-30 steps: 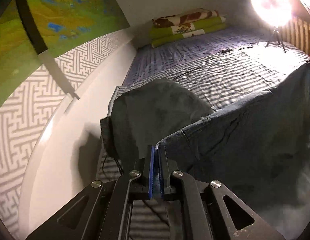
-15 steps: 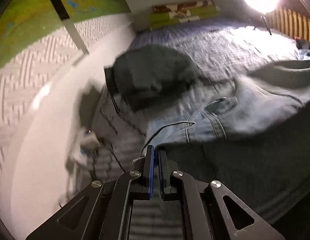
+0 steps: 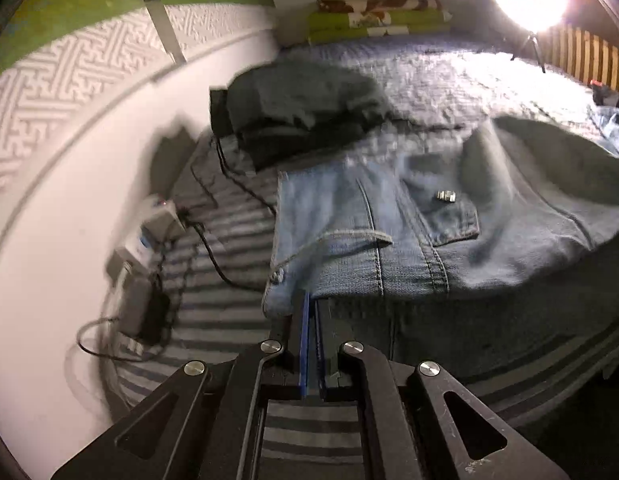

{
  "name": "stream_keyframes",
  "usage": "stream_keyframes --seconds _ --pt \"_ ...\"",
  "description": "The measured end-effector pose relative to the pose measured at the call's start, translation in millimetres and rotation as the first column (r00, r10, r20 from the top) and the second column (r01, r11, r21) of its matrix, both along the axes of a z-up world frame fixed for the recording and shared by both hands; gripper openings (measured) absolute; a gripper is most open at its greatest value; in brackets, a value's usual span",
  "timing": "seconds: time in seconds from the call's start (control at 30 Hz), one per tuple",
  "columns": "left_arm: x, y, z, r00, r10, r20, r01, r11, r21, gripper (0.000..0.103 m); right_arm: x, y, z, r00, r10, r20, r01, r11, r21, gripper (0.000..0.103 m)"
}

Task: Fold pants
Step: 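Lift the denim with the left tool while the right tool grasps its other end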

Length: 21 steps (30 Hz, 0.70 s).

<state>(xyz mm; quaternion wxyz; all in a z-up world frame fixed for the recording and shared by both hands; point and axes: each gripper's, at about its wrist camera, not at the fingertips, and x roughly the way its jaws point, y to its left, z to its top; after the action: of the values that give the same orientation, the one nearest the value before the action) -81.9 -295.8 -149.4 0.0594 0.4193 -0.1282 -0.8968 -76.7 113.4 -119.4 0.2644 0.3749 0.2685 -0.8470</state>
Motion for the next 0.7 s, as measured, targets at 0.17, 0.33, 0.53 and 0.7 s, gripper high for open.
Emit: stream_keyframes --seconds 0.17,0.33,0.53,0.7 --pt "15.8 -7.1 17.6 1.0 -0.012 -0.026 0.012 1.0 0.01 0.002 15.0 12.0 28.8 1.0 0.007 -0.016 -0.008 0.998 -0.059 0.002" --pt "31.1 -10.7 -32.2 0.99 -0.021 0.136 0.017 0.999 0.03 0.005 35.0 4.6 -12.5 0.997 0.04 0.071 -0.038 0.999 -0.022 0.002" --pt "41.6 -11.5 -57.2 0.967 0.02 0.254 -0.013 1.0 -0.027 0.005 36.7 -1.6 -68.5 0.98 0.051 0.19 -0.069 0.994 0.088 0.007" --pt "43.8 -12.5 -10.5 0.989 0.049 0.14 -0.054 0.998 0.029 0.005 30.2 27.2 -41.0 0.979 -0.009 0.203 0.017 0.999 -0.039 0.028"
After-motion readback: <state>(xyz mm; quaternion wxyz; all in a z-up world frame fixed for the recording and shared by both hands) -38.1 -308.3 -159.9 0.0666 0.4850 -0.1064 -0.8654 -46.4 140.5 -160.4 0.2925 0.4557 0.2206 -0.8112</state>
